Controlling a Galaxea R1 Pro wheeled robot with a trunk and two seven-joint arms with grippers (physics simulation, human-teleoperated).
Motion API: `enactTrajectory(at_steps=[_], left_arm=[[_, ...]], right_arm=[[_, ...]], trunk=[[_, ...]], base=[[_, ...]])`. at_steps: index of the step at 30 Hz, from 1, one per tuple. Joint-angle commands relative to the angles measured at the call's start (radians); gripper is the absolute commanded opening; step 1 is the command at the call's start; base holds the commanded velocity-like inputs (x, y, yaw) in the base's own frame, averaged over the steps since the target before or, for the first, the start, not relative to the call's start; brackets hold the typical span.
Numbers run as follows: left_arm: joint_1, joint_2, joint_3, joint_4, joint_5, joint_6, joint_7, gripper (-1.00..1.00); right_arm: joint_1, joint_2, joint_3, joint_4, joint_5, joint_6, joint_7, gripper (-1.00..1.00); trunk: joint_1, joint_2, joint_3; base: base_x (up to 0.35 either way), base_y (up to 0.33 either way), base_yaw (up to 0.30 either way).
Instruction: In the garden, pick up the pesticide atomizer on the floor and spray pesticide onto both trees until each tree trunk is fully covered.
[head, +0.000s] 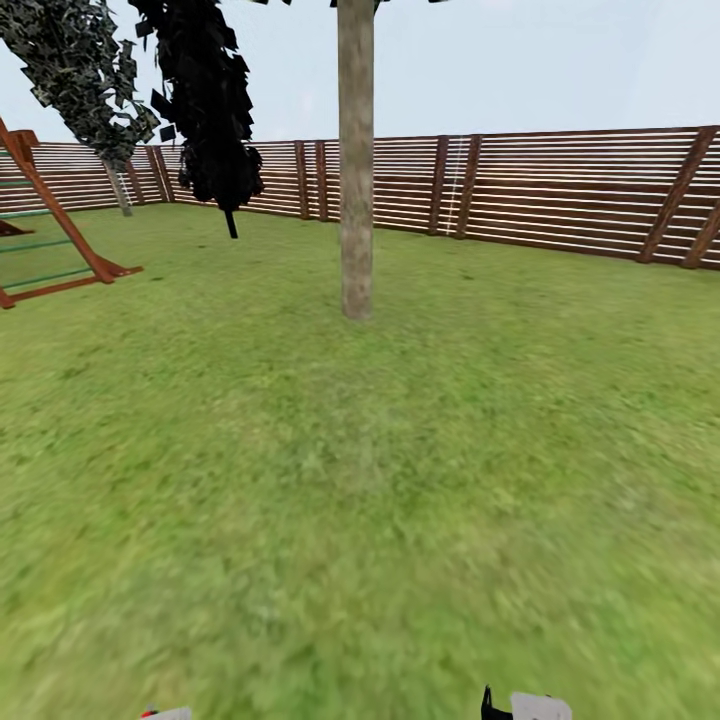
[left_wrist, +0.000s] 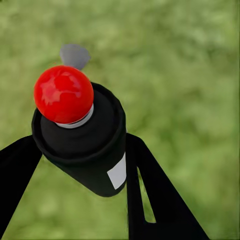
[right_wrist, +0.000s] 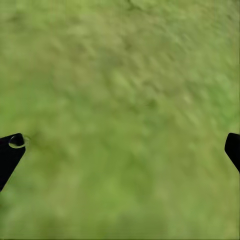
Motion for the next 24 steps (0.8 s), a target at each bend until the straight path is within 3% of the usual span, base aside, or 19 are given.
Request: enactTrajectory(at_steps=[1,24], left_arm=[[0.000,0.000,0.000,0.000,0.000,0.000,0.000,-1.00],[0.000,0.000,0.000,0.000,0.000,0.000,0.000,-1.00]], right_arm=[[0.000,0.000,0.000,0.000,0.000,0.000,0.000,1.00],[0.000,0.000,0.000,0.000,0.000,0.000,0.000,1.00]], trunk=[[0.000,0.000,0.000],[0.000,0.000,0.000]], base=[[0.338,0.000,0.000],[0.338,0.000,0.000]])
